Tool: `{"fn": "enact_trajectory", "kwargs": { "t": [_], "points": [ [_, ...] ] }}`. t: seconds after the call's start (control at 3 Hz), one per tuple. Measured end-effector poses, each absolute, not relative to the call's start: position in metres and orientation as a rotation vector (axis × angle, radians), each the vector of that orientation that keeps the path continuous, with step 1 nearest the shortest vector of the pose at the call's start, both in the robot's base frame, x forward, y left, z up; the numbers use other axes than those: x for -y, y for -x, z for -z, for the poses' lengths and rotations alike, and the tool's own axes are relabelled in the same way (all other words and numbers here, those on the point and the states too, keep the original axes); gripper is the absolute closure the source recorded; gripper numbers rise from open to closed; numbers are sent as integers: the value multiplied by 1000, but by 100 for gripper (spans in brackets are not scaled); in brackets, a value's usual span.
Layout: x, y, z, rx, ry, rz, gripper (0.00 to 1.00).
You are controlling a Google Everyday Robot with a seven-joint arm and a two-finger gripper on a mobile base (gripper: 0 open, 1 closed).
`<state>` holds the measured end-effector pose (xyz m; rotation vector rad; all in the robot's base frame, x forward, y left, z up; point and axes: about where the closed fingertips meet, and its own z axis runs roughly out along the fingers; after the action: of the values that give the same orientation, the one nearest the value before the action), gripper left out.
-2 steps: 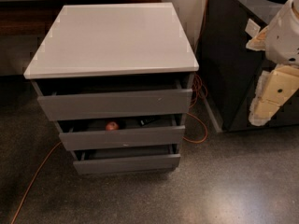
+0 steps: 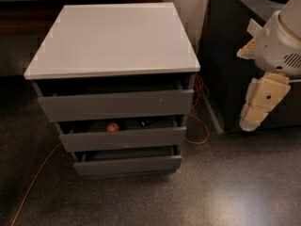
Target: Pick rxbar blueberry from middle drawer and place on counter
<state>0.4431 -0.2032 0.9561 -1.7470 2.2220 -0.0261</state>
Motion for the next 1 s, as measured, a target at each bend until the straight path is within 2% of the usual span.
{"fn": "enact_trajectory", "kwargs": {
  "t": [1.0],
  "points": [
    [116,-462,-834,-2009,1821,18,0]
  ]
}}
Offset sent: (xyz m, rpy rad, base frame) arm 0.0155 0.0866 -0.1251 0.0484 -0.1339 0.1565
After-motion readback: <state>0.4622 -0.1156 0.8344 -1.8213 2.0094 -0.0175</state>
